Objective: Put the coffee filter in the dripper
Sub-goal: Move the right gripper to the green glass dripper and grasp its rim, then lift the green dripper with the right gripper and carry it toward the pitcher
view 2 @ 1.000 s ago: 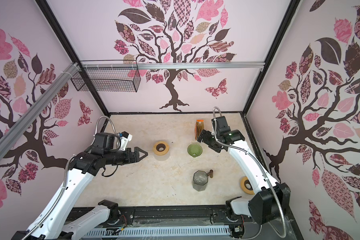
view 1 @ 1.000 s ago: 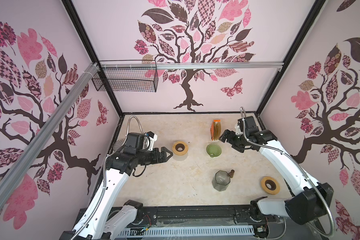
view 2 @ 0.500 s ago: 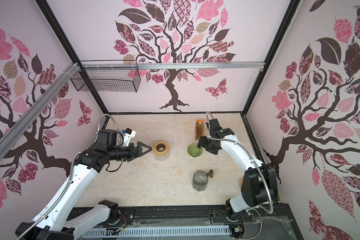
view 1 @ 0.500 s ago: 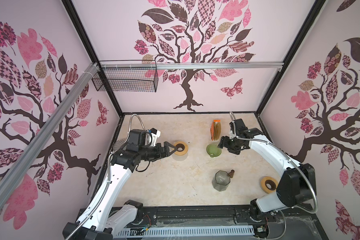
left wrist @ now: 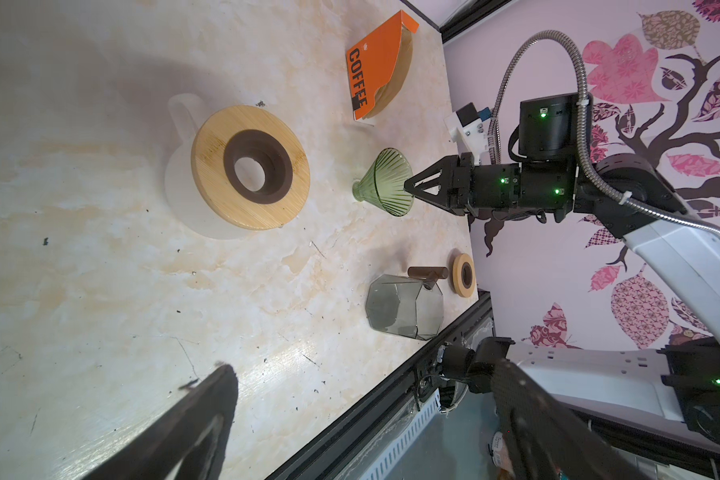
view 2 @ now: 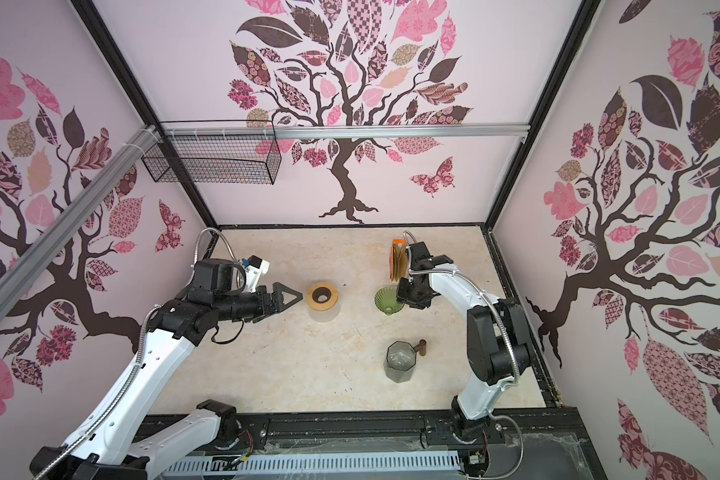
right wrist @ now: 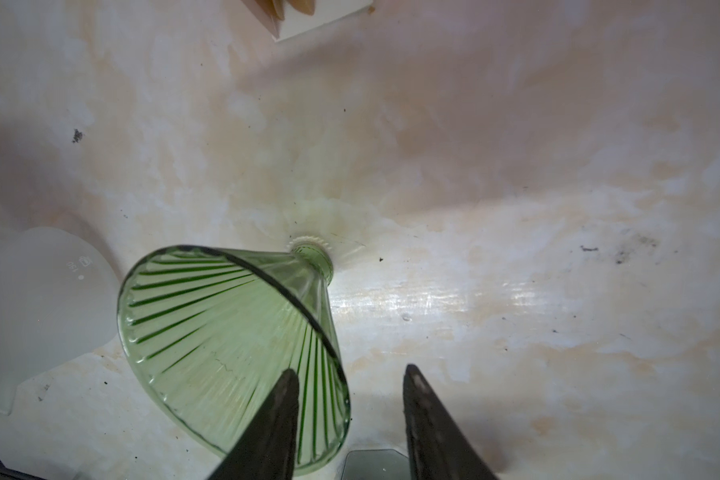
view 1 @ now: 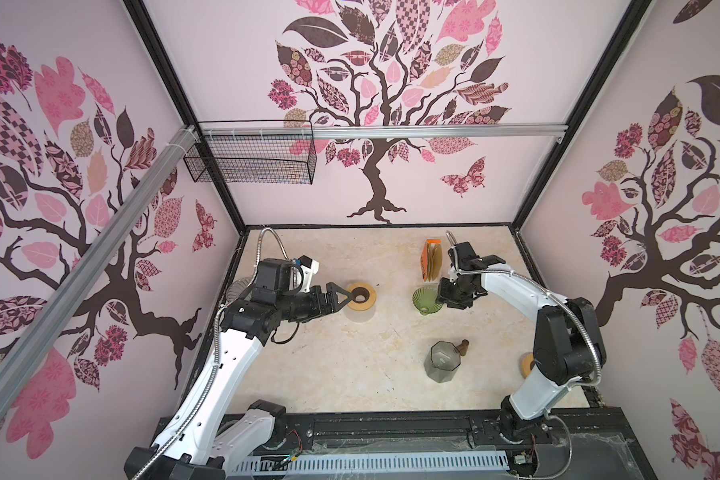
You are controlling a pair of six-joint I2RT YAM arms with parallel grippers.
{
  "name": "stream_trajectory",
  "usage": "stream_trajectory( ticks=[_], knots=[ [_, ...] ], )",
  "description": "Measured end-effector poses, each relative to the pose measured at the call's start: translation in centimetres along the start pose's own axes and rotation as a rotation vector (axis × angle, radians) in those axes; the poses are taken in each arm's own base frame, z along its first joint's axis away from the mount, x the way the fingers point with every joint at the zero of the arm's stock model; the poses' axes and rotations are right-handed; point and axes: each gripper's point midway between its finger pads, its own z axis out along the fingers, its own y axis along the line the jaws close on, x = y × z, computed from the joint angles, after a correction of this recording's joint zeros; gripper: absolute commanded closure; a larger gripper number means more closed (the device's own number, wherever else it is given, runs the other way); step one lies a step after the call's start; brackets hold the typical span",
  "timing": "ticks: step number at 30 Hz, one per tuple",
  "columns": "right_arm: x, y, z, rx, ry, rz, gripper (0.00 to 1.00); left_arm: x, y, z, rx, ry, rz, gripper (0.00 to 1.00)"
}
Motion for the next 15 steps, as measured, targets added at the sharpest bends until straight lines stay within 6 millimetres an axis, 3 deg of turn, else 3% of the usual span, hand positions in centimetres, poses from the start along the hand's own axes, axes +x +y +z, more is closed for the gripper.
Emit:
stream_trajectory(
  ticks=[15],
  knots=[
    [0.0, 0.1, 1.1, -0.014, 0.028, -0.002, 0.8, -1.1, 0.0, 0.9, 0.01, -0.015, -0.034, 0.02]
  ],
)
